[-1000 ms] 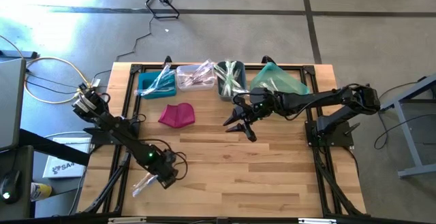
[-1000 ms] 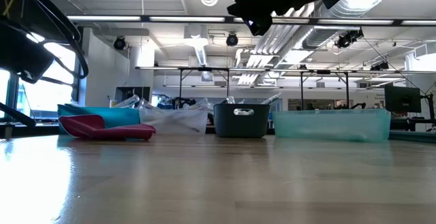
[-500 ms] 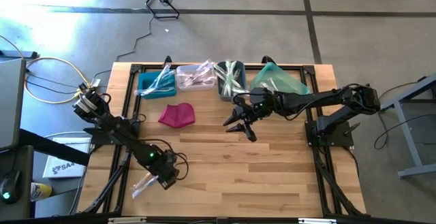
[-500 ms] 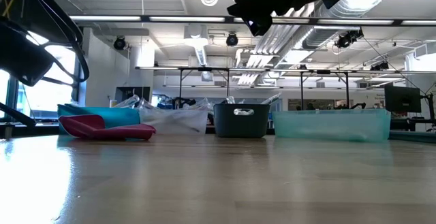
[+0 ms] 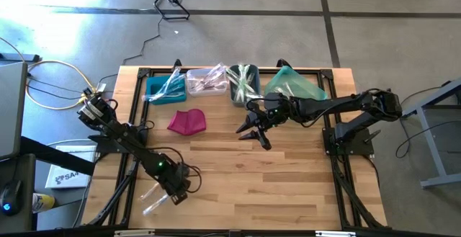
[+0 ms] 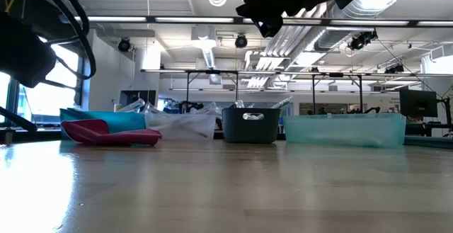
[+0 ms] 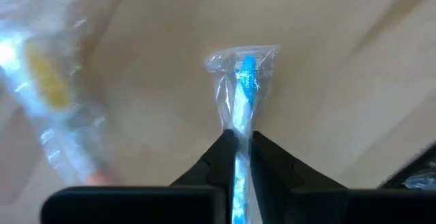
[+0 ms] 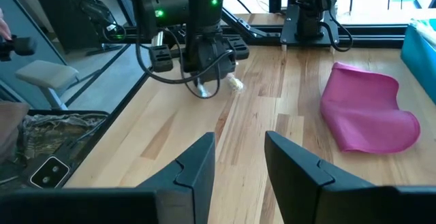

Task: Pick & Place Toothbrushes
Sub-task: Put the blue toothbrush into the blue bin

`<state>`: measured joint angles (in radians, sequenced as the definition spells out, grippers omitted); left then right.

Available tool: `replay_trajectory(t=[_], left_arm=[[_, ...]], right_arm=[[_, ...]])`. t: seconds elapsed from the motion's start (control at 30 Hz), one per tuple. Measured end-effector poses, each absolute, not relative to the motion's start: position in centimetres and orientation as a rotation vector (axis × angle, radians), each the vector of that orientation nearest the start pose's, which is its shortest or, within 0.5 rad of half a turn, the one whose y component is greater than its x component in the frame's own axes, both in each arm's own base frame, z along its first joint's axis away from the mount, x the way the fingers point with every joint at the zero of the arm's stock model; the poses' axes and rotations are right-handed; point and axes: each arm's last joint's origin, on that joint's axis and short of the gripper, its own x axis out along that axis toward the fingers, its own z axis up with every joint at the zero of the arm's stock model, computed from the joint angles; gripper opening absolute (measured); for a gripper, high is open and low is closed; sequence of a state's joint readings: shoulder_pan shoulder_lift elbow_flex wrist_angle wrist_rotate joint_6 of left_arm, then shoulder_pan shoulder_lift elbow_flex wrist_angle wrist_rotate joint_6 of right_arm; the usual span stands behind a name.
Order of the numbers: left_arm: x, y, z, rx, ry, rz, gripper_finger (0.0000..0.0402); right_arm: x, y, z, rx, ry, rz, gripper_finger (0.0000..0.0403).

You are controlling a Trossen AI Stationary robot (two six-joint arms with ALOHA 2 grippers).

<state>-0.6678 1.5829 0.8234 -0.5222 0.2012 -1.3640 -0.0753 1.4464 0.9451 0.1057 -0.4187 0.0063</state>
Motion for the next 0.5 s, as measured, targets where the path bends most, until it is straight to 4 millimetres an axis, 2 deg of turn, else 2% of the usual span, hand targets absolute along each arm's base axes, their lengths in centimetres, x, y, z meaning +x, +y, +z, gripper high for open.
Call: replay_trajectory(t=[0.5], left_arm=[[20.93, -17.42, 15.10, -0.827, 1.533, 0.181, 0.0030]], right_arm=[[31.78, -1.22, 26.40, 0.103, 0.387, 0.338, 0.0121]])
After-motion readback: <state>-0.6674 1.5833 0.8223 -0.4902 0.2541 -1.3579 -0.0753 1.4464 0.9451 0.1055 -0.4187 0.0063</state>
